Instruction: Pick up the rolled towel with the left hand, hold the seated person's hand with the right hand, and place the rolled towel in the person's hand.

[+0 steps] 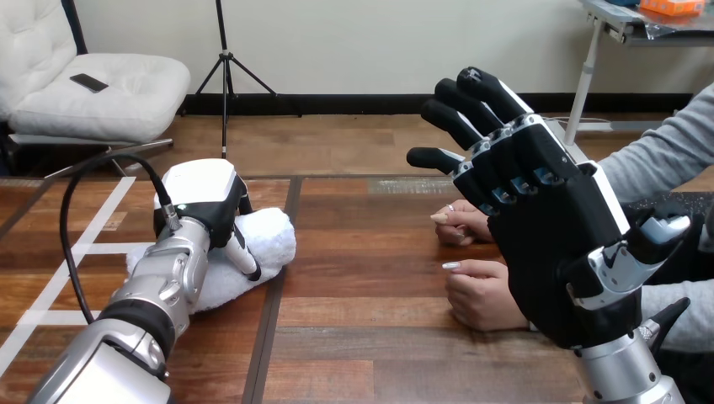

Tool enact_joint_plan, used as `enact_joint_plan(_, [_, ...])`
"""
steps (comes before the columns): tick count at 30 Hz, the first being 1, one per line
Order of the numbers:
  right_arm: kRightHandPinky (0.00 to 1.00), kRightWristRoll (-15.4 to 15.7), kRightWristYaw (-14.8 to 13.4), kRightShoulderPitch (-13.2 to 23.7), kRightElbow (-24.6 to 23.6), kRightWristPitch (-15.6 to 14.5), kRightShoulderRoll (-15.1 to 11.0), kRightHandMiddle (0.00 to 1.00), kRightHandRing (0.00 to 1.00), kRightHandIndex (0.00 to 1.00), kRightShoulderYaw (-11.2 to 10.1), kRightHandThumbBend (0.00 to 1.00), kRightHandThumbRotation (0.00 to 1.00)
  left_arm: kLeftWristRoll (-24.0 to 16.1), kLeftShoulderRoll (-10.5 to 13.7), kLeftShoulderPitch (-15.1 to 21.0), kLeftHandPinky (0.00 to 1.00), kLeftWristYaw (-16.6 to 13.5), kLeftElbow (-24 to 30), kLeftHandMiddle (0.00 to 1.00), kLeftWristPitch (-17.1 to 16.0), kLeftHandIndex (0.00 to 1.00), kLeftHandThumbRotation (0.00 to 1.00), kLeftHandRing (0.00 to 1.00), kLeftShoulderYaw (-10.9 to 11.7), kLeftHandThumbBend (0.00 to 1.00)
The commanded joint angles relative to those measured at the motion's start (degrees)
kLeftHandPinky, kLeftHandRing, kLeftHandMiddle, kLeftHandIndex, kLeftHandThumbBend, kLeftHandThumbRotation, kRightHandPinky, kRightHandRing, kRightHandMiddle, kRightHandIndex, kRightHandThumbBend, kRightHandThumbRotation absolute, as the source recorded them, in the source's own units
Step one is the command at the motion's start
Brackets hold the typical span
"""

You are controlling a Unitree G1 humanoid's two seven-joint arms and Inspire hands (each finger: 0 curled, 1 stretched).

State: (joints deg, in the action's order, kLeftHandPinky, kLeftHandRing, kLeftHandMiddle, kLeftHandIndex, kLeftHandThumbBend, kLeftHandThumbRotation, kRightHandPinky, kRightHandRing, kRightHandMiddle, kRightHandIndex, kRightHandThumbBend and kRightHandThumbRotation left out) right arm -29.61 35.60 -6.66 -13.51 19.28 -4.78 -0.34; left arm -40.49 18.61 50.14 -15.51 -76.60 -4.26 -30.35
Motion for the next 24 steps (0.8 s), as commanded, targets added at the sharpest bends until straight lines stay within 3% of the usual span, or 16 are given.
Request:
enact_joint_plan(1, [0.78, -1.2, -0.2, 2.4, -2.2, 0.0, -0.2, 0.90, 0.91, 0.87, -0.4, 1.00, 1.00, 0.1, 0.4, 1.1, 0.33, -0.3, 0.1, 0.46, -0.9, 0.46, 0.00, 0.40, 0.2, 0.81])
enact_joint_plan(13, [0.79, -0.7, -0.1, 2.7, -1.2, 0.3, -0.2, 0.90, 0.90, 0.87, -0.6, 1.00, 1.00, 1.4, 0.5, 0.8, 0.34, -1.7, 0.5, 0.46, -2.5, 0.45, 0.00, 0.40, 1.5, 0.82])
enact_joint_plan(24, [0.82, 0.7, 0.5, 4.2, 3.0, 2.2, 0.3, 0.91, 0.92, 0.89, -1.1, 0.98, 1.00, 7.1, 0.3, -0.3, 0.33, -5.0, 2.2, 0.45, -7.4, 0.44, 0.00, 0.39, 6.8, 0.82])
